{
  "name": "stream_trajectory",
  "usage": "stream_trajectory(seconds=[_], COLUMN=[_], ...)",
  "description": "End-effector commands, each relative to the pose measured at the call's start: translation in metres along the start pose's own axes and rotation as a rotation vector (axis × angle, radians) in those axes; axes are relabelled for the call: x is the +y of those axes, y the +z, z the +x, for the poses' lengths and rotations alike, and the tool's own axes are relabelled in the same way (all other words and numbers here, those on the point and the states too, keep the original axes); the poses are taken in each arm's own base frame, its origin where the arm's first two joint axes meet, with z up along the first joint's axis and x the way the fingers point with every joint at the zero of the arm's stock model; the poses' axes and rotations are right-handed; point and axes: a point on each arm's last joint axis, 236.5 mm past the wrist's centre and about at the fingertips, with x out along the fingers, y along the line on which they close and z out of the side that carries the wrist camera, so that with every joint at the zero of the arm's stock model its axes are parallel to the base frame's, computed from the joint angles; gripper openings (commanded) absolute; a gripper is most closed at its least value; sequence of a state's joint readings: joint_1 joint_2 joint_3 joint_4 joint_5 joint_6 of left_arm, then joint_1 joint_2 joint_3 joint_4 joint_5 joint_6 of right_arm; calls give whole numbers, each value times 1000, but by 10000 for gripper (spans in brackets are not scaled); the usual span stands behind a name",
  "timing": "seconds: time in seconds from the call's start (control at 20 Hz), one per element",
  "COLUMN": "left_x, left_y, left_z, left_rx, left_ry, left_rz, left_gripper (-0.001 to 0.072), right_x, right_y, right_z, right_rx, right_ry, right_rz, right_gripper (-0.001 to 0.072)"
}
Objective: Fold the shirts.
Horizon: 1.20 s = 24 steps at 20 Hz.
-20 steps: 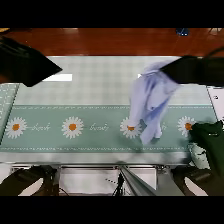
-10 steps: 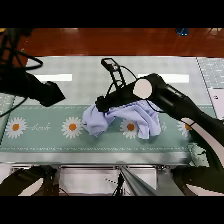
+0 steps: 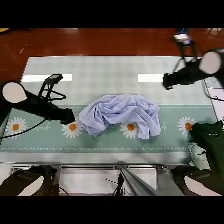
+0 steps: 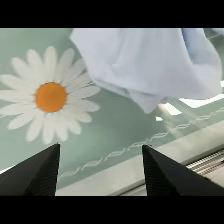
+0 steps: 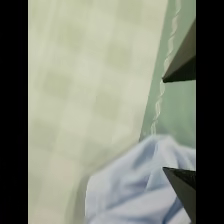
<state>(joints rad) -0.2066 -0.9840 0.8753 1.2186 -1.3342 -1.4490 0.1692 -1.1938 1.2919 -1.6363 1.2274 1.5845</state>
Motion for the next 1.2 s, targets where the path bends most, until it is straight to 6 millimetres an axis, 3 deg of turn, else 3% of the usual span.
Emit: stream_trajectory(seconds=[0.0, 0.2, 0.4, 0.5, 0.6, 0.65, 0.7, 0.75, 0.85, 1.05, 1.15], left_x=[-6, 11, 6, 7, 9, 10, 11, 9, 4, -7, -9], left_y=[10, 13, 33, 44, 46, 44, 42, 41, 38, 33, 35], left_z=[28, 57, 86, 98, 109, 113, 114, 113, 109, 97, 91], left_rx=[-111, -83, -89, -98, -91, -78, -73, -74, -69, -74, -93], left_ry=[-239, -287, -381, -412, -425, -425, -427, -431, -448, -472, -470], left_rz=[-153, -264, -345, -414, -438, -447, -441, -410, -360, -248, -232], left_gripper=[618, 613, 591, 480, 427, 309, 100, 31, 25, 25, 25], right_x=[-77, -76, -47, -38, -35, -33, -31, -28, -21, 26, 38], right_y=[-35, -70, -91, -100, -110, -115, -119, -125, -137, -170, -189], right_z=[-5, 13, 29, 34, 39, 41, 42, 43, 47, 57, 66], right_rx=[75, 146, 204, 227, 256, 270, 283, 302, 340, 427, 460], right_ry=[21, 173, 283, 315, 321, 326, 332, 339, 358, 525, 547], right_rz=[229, 347, 361, 370, 370, 373, 374, 376, 387, 468, 503], right_gripper=[602, 602, 593, 593, 593, 593, 593, 593, 593, 593, 592])
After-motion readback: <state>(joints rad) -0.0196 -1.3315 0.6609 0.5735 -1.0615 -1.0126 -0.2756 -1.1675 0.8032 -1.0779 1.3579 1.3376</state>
